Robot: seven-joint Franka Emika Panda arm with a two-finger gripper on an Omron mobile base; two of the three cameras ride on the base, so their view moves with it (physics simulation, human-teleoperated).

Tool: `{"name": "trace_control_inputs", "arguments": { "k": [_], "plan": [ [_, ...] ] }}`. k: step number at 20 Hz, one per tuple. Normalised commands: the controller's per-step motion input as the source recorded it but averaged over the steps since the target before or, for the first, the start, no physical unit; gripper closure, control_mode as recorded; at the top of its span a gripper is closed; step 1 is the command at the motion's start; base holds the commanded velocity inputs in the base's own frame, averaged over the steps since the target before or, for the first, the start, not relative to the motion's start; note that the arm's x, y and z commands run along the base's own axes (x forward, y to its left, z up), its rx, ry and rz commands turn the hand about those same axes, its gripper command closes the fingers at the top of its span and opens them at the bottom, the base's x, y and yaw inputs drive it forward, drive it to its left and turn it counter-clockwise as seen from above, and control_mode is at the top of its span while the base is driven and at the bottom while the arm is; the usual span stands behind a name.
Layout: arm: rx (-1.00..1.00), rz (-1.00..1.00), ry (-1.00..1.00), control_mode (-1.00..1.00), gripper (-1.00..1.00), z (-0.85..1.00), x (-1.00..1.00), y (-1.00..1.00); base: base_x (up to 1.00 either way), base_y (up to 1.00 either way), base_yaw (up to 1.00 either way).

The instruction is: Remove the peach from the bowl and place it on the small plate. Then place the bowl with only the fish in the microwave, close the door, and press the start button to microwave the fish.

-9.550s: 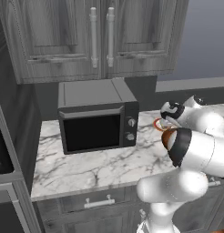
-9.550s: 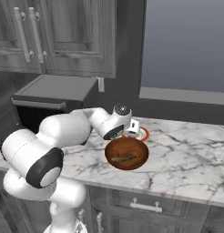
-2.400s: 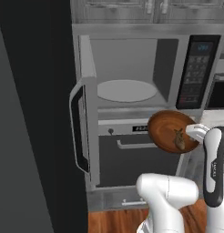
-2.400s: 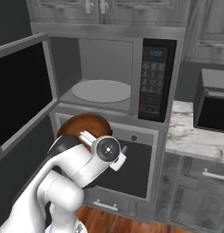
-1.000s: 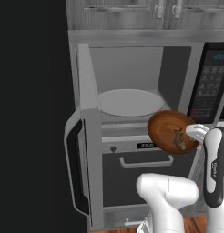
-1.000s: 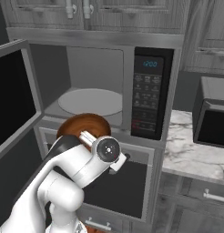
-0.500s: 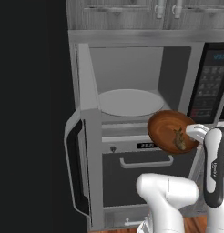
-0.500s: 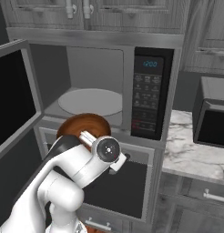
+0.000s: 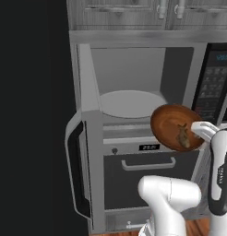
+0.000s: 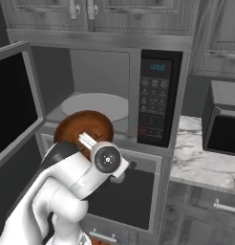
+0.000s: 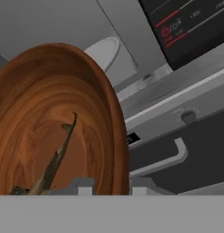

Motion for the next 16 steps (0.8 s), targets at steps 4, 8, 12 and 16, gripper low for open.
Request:
{"name": "trace_control_inputs", "arguments": {
  "k": [4, 8, 12, 16],
  "plan": [
    [0.00, -0.12, 0.00, -1.00, 1.00, 0.61, 0.02, 0.56, 0.00, 0.00, 0.00],
    [0.00, -0.09, 0.00, -1.00, 1.00, 0.12, 0.30, 0.50, 0.00, 0.00, 0.00],
    [0.00, -0.09, 0.02, -1.00, 1.00, 0.06, 0.56, 0.44, 0.00, 0.00, 0.00],
    [0.00, -0.05, 0.10, -1.00, 1.00, 0.23, 0.83, 0.17, 0.00, 0.00, 0.00]
  ]
}}
